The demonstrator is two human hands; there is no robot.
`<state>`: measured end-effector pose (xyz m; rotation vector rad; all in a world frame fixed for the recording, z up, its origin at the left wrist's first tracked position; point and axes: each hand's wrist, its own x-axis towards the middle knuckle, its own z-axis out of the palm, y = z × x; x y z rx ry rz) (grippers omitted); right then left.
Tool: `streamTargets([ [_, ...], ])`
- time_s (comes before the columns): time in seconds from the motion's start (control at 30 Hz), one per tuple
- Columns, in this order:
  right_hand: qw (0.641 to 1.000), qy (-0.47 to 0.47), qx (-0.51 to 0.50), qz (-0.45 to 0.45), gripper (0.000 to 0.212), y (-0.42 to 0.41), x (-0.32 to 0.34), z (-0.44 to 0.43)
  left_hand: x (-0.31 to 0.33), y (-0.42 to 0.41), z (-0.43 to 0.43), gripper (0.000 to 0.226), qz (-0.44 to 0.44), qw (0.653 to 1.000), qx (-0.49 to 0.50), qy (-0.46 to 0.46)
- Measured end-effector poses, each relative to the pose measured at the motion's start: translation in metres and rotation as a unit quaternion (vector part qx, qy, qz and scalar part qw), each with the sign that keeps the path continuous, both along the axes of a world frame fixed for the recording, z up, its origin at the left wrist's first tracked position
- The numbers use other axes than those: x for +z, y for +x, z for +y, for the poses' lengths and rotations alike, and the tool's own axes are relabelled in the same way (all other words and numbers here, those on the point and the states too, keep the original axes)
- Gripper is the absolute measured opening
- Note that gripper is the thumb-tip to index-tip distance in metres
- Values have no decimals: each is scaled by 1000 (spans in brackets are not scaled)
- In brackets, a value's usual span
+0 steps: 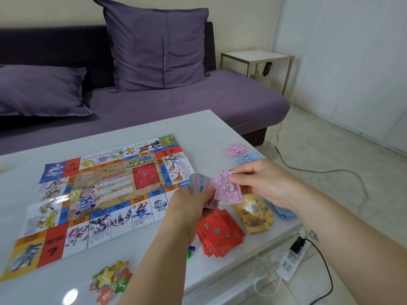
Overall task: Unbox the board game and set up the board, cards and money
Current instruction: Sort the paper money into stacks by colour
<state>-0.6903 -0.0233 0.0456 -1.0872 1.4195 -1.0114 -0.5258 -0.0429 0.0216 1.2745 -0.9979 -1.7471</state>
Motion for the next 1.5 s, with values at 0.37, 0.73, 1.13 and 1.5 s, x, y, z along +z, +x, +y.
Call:
streamTargets([
  [0.37, 997, 18, -38, 62, 3, 9, -7, -1, 3, -1, 1, 12, 77, 996, 16, 38],
  [0.73, 996, -58, -30, 66, 10, 10, -6, -2, -3, -9, -7, 10, 69, 996, 47, 25],
  [1.13, 924, -47, -245, 290, 23, -52, -37, -127, -1, -11, -38, 36, 242, 952, 125, 142],
  [1.5, 960, -75, -150, 223, 27, -9, -4, -79, 2, -10, -31, 14, 230, 970, 37, 62],
])
